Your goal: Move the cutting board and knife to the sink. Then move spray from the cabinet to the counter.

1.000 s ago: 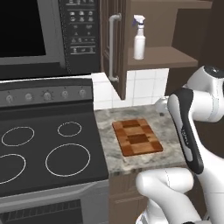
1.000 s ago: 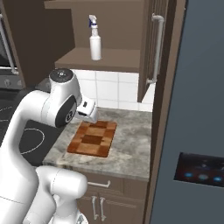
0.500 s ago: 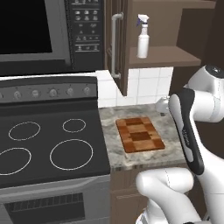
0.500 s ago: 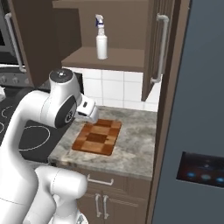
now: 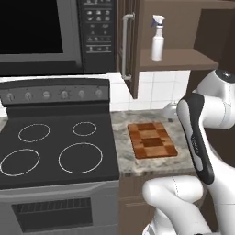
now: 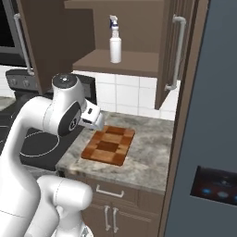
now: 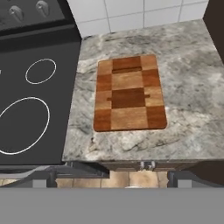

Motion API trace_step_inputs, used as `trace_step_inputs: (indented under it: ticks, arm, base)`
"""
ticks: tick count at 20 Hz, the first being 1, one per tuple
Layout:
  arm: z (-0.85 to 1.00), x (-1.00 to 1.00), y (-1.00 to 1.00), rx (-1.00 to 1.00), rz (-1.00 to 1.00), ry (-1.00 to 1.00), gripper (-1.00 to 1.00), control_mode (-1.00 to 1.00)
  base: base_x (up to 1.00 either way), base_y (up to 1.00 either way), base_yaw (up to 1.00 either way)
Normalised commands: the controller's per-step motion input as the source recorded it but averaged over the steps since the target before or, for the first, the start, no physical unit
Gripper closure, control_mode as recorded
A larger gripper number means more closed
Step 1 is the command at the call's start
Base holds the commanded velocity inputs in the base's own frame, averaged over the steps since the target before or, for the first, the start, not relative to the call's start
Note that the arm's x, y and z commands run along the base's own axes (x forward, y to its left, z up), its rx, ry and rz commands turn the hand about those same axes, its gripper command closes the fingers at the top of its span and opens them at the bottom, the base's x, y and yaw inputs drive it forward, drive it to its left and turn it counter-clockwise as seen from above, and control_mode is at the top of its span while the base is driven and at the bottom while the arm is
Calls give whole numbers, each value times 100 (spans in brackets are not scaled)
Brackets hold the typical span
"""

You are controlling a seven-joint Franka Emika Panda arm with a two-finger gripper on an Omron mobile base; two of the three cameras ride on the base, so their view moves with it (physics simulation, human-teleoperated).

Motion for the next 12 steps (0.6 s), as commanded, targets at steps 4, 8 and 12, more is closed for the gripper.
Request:
trace_step_inputs:
  ticks: [4, 8, 12]
  arm:
    - [0, 0, 0, 0, 0, 0, -100, 100]
    - [0, 0, 0, 0, 0, 0, -100, 100]
    - [0, 0, 0, 0, 0, 0, -100, 100]
  base:
    - [-51, -12, 5]
    - [-78, 0, 0]
    - [-40, 0, 0]
